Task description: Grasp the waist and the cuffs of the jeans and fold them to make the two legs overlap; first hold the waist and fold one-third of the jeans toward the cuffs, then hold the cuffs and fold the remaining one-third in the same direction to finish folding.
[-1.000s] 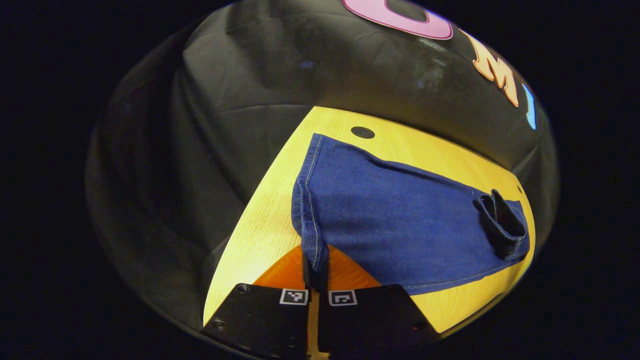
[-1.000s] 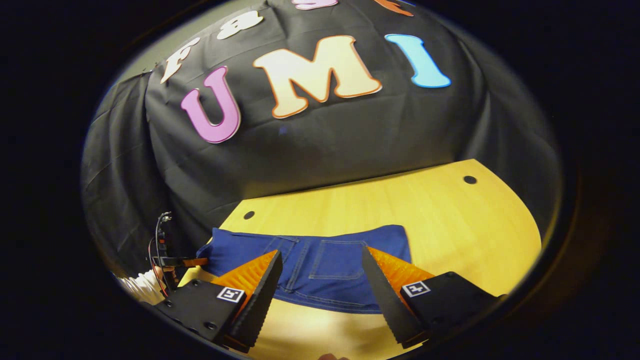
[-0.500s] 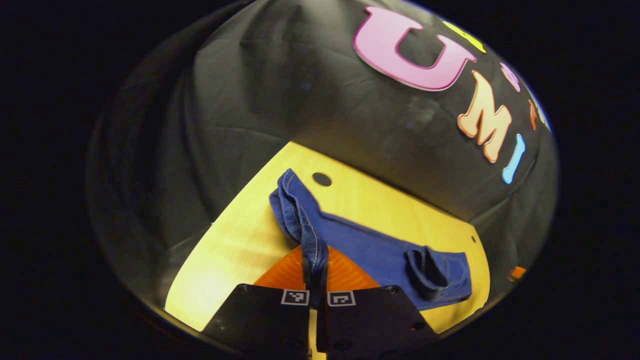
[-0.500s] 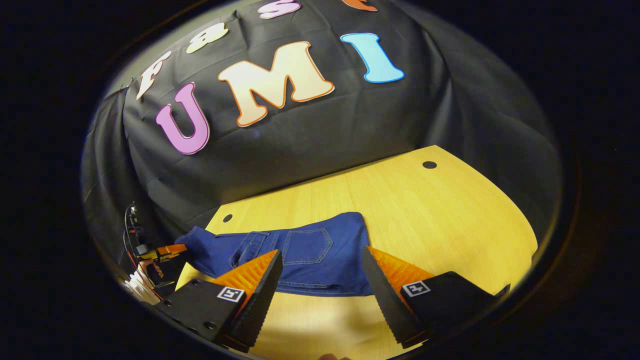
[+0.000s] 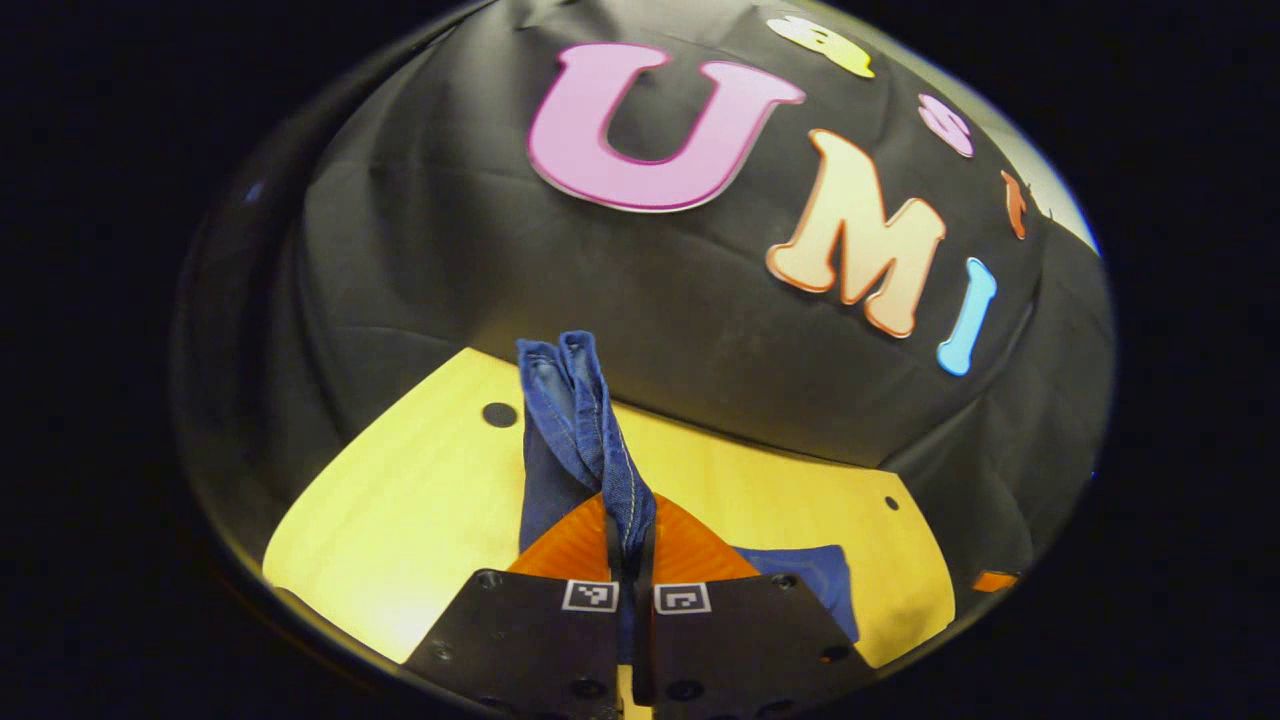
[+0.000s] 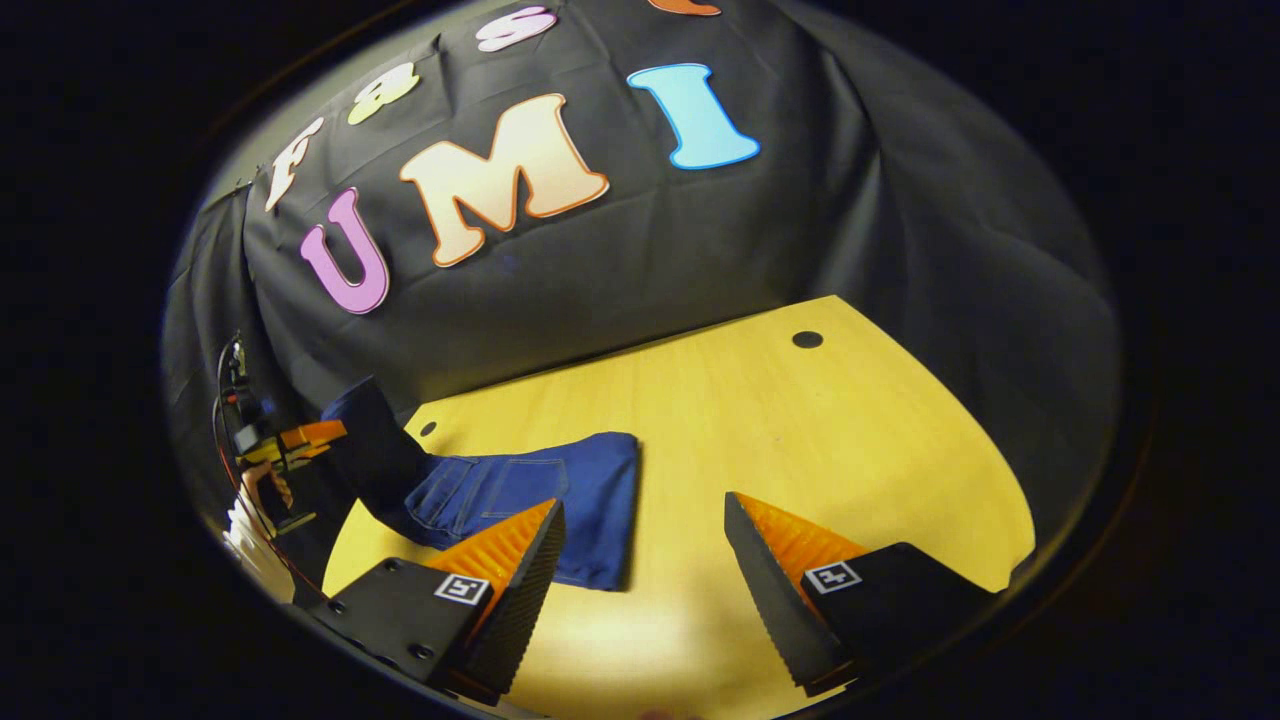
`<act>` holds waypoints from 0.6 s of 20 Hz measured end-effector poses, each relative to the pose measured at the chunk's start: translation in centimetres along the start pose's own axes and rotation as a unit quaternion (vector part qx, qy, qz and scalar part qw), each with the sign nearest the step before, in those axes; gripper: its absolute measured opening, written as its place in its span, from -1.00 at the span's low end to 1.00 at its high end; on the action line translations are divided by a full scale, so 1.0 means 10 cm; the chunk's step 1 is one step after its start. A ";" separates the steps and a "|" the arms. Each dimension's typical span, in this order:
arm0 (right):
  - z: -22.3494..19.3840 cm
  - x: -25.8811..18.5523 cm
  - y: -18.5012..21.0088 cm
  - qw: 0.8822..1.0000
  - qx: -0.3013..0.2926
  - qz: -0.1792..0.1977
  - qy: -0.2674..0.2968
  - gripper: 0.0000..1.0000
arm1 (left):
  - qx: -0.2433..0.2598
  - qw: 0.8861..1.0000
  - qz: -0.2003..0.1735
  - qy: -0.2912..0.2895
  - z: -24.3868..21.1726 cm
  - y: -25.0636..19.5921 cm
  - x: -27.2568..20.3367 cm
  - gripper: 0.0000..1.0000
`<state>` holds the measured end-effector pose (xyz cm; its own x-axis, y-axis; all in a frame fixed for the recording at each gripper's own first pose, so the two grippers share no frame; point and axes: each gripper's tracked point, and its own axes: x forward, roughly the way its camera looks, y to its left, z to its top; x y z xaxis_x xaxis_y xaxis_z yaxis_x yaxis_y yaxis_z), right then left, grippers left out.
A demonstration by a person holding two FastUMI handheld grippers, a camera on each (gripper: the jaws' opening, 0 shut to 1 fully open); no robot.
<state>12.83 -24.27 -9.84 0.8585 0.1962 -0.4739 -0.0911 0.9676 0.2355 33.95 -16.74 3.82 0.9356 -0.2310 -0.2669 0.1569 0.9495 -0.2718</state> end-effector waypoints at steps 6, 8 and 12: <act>0.03 -0.01 -0.52 1.000 -0.018 0.019 0.013 0.97 | 0.046 0.998 -0.045 -0.001 -0.28 -1.37 0.12 -1.00; 0.02 -0.02 -0.62 0.999 -0.028 0.021 0.016 0.97 | 0.064 0.997 -0.049 0.019 -0.57 -1.71 0.20 -1.00; -0.02 0.00 -0.74 0.999 -0.024 0.028 0.020 0.97 | 0.121 0.987 -0.053 0.090 -1.54 -2.12 0.28 -1.00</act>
<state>13.40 -31.35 -11.80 0.8303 0.2559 -0.4952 -0.1633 0.9611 0.2227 28.36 -40.82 -5.43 0.8420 -0.3451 -0.4148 0.3421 0.9359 -0.0841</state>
